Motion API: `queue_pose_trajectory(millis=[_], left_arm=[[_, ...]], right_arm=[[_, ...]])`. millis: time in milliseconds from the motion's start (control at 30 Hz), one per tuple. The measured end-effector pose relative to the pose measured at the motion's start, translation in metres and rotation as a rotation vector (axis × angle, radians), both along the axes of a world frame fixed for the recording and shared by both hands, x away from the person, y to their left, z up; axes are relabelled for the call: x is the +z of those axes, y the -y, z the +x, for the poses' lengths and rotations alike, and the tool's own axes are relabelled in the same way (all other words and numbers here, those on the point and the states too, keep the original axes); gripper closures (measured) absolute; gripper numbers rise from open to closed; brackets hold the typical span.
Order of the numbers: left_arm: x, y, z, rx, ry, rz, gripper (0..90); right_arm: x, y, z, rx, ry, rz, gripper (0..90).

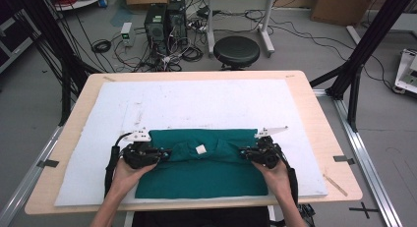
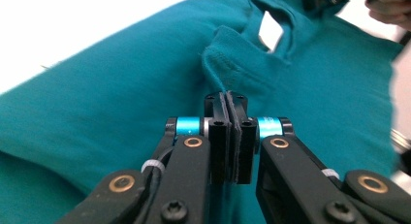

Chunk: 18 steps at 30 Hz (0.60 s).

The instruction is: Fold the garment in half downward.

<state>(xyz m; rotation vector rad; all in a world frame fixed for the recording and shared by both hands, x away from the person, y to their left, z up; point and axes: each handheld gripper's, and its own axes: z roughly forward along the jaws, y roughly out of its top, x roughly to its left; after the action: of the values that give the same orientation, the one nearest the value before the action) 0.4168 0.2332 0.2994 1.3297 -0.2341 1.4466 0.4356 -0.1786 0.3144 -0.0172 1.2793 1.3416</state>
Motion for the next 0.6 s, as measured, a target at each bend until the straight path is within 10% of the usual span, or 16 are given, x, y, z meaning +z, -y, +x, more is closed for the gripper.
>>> queue_pose_trajectory(millis=[367,600], left_arm=[[-0.037,-0.002,0.003,0.021,-0.034,0.074,87.7],[-0.028,0.010,0.003,0.003,-0.001,0.060,63.6]], right_arm=[[-0.036,0.016,0.014,0.022,-0.069,-0.067,86.8],[-0.031,0.001,0.003,0.026,-0.037,-0.083,56.3]])
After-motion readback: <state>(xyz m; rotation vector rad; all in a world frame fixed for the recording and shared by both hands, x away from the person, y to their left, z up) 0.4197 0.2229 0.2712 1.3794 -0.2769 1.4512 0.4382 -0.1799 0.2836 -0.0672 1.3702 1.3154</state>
